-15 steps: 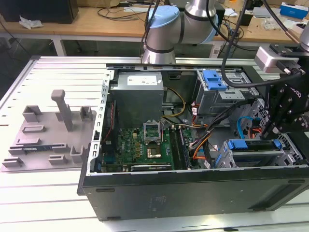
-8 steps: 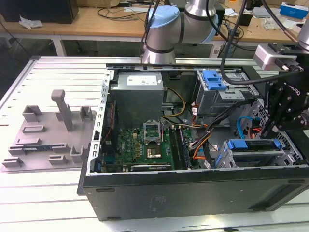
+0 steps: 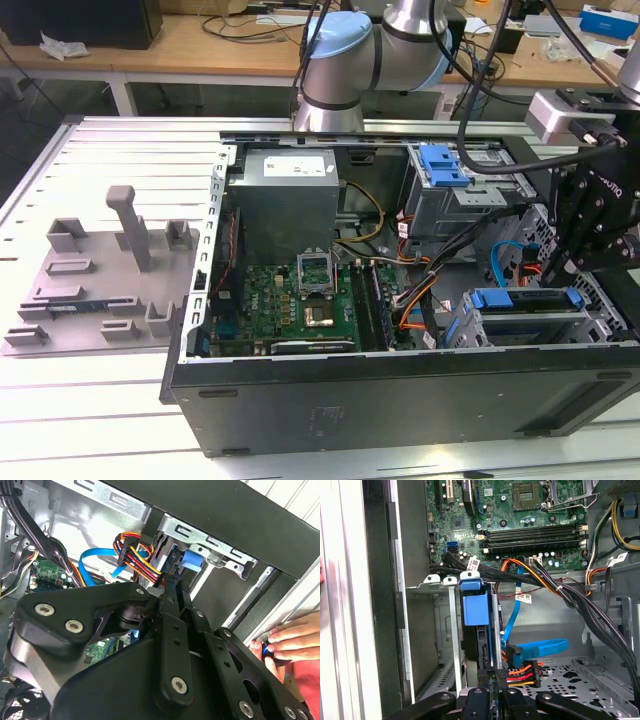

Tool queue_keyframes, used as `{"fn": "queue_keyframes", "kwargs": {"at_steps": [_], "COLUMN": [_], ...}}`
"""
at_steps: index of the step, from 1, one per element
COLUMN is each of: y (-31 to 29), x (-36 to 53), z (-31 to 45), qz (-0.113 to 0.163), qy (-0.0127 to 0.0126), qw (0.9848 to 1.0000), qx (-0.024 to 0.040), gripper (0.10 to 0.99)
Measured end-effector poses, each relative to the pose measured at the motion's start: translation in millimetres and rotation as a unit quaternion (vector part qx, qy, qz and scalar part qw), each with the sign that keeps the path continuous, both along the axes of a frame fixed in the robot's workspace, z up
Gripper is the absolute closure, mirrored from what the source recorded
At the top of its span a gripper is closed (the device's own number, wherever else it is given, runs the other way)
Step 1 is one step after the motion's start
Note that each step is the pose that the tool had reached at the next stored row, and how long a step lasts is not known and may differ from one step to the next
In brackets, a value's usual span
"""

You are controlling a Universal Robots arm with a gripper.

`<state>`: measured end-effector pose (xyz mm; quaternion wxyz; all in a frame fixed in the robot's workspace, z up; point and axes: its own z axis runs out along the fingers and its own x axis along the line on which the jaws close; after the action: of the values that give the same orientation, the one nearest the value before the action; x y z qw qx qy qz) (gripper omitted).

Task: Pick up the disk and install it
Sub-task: 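Insert the first disk wire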

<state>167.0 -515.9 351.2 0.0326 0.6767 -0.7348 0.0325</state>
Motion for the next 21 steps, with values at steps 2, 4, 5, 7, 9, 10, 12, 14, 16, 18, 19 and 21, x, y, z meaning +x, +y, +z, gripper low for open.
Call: {"fn": "queue_keyframes", "kwargs": {"at_steps": [2, 4, 5, 7, 9, 10, 12, 14, 16, 18, 19, 21], "y": [-0.1, -0.3, -0.6, -1.3, -2.5, -2.8, -2.8, -2.8, -2.9, -2.9, -2.9, -2.9], "x": [0.0, 0.0, 0.0, 0.1, 0.0, 0.0, 0.0, 0.0, 0.0, 0.0, 0.0, 0.0], "z": [0.2, 0.3, 0.3, 0.2, 0.3, 0.2, 0.2, 0.2, 0.3, 0.1, -0.1, -0.4], "qz": [0.0, 0.0, 0.0, 0.0, 0.0, 0.0, 0.0, 0.0, 0.0, 0.0, 0.0, 0.0], "qy": [0.0, 0.0, 0.0, 0.0, 0.0, 0.0, 0.0, 0.0, 0.0, 0.0, 0.0, 0.0], "qw": [1.0, 1.0, 1.0, 1.0, 1.0, 1.0, 1.0, 1.0, 1.0, 1.0, 1.0, 1.0], "qx": [0.0, 0.0, 0.0, 0.0, -0.0001, 0.0, 0.0, 0.0, -0.0001, -0.0001, -0.0001, 0.0], "gripper": [0.922, 0.922, 0.922, 0.922, 0.922, 0.922, 0.922, 0.922, 0.922, 0.922, 0.922, 0.922]}}
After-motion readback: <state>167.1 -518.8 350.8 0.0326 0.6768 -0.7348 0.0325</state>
